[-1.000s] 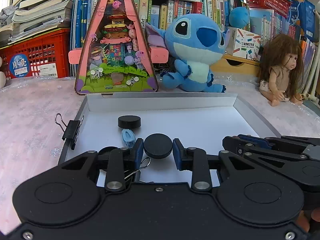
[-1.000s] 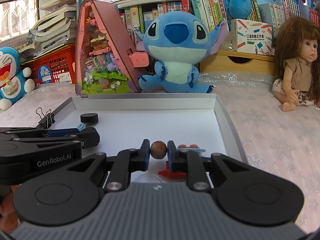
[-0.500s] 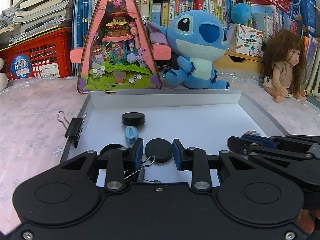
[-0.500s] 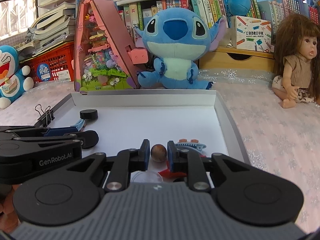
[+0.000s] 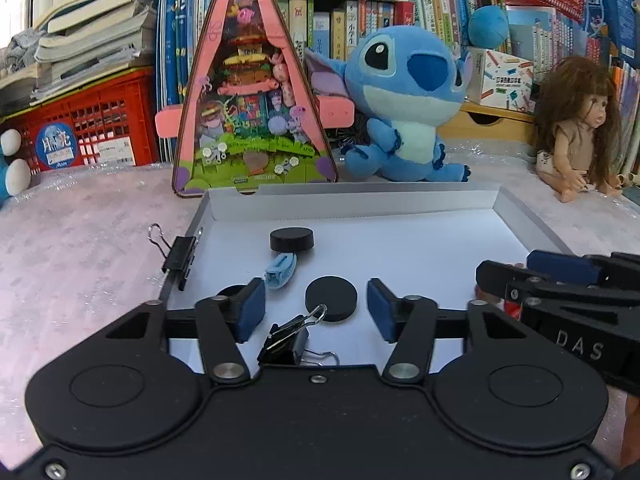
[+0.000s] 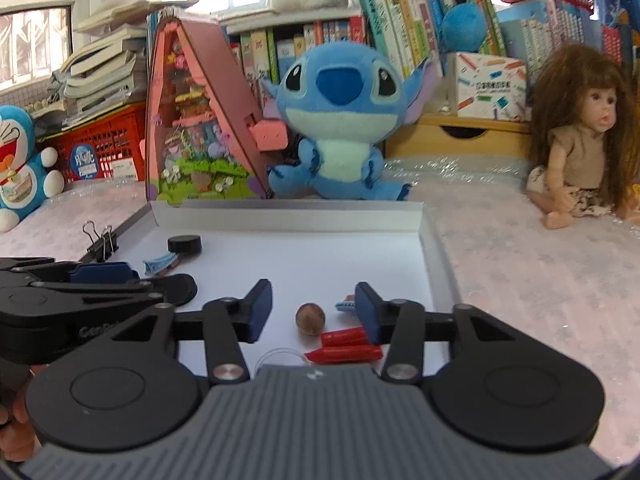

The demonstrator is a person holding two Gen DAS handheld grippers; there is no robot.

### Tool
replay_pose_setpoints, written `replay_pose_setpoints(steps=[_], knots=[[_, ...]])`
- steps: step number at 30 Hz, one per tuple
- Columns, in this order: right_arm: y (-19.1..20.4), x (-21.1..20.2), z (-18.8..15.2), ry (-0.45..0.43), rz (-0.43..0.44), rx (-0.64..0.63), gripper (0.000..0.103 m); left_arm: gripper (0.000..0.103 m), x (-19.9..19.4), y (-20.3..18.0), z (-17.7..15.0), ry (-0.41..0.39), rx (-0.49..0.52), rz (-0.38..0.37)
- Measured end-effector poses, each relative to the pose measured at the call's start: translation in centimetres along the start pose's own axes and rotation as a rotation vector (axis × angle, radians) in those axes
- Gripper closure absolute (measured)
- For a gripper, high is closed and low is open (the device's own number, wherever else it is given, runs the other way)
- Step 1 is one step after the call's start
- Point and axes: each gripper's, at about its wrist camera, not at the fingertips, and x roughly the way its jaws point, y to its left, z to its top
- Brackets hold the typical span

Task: Organize rigid objects
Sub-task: 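Withdraw both open tools out of the box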

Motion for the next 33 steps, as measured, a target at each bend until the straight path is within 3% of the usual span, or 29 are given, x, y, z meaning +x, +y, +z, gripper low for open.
replay_pose_setpoints(steps=[6,9,17,24,33], knots=[[-0.5,-3.3,0.1,-0.048,-0.044,0.008,0.017,0.020,-4.0,0.2,-0.4,-0.034,0.042,0.008],[-0.6,-5.7,-0.4,-0.061,-0.047,0.007,0.013,0.017,-6.4,0.9,-1.2,-0.045,0.043,0.011],[-0.1,-9.9,-3.7,-0.015,-0.022,0.006,0.000,0.014,-10.7,4.1,-5.4,0.019,-0.082,-0.001],[0.5,-9.2,-5.4,0.053,-0.047,-0.020,0.000,0.013,-10.5,4.4,-7.6,0.056,-0.047,0.063],[1.0,-6.1,-6.3,0.151,-0.065,-0.046,0.000,0.006,-7.9,4.0,-7.7,0.095,-0.026,0.086]])
